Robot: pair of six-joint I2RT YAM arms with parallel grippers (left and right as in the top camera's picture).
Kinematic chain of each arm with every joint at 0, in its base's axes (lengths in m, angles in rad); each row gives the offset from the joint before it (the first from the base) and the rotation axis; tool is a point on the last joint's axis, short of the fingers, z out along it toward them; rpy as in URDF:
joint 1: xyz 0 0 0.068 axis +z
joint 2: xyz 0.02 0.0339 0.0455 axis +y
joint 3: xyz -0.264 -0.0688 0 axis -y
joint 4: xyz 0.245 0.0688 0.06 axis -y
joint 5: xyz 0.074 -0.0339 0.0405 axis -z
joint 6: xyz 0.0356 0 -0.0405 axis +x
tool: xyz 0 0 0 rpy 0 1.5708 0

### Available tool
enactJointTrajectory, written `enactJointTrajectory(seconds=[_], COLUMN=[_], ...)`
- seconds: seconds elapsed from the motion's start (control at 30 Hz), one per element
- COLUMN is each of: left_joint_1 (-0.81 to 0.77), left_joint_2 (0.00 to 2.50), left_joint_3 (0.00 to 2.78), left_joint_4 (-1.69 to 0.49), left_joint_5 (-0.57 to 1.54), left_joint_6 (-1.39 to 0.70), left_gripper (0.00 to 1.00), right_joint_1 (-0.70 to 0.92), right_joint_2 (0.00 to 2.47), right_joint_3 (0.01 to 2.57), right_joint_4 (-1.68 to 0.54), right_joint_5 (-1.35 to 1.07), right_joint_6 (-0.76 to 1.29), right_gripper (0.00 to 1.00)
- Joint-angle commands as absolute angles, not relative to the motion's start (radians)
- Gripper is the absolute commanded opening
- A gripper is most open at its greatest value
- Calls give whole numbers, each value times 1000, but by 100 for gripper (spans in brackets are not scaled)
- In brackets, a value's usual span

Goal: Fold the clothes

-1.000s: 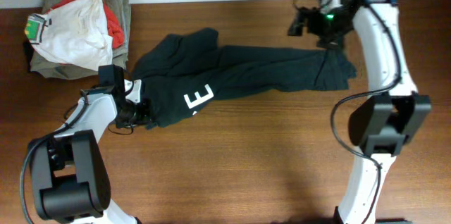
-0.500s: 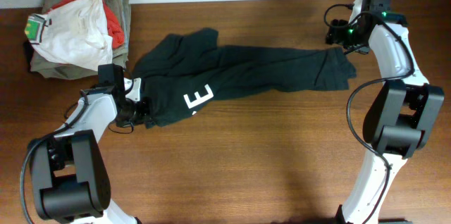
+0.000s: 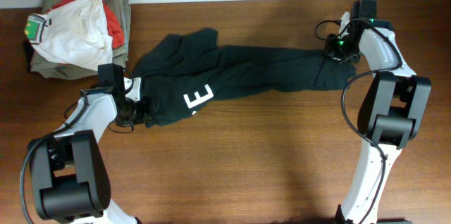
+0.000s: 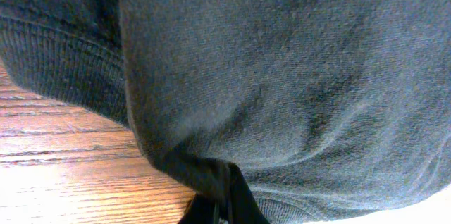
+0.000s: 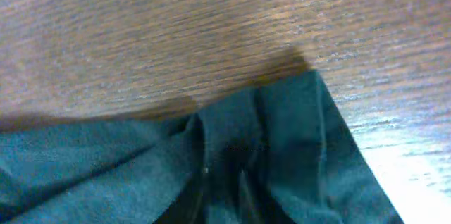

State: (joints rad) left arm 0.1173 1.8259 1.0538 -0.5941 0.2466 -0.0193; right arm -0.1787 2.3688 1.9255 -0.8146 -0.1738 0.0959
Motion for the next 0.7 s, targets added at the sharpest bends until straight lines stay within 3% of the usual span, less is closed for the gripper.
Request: enactJointTrajectory(seconds=[0.0, 0.03, 0.23, 0.43, 0.6, 0.63, 0.67], left_joint_1=[119, 119, 119, 119, 119, 119, 119], left_joint_2=[1836, 1835, 1729, 1274, 992, 989, 1010], left_joint_3=[1060, 1060, 1257, 1402, 1468, 1468, 1468], left_joint_4=[-591, -595, -856, -973, -1014, -1046, -1088], left_joint_5=[258, 264, 277, 272, 139, 133, 133], left_joint_6=[-15, -15, -15, -68, -112, -112, -112], left_gripper=[0, 0, 0, 0, 1, 1, 27], right_joint_1=[-170, -170, -172, -172, -172, -172, -172], right_joint_2=[2383, 2381, 2368, 2213, 2006, 2001, 2004], right_joint_3=[1924, 1952, 2274, 2645, 2687, 2687, 2682], right_joint_4=[-823, -850, -1156, -1468, -1581, -1605, -1631], right_joint_5=[-151, -145, -146, -141, -17, -17, -17], right_joint_6=[118, 120, 175, 199, 245, 244, 244], right_gripper=[8, 4, 4, 4, 4, 12, 41])
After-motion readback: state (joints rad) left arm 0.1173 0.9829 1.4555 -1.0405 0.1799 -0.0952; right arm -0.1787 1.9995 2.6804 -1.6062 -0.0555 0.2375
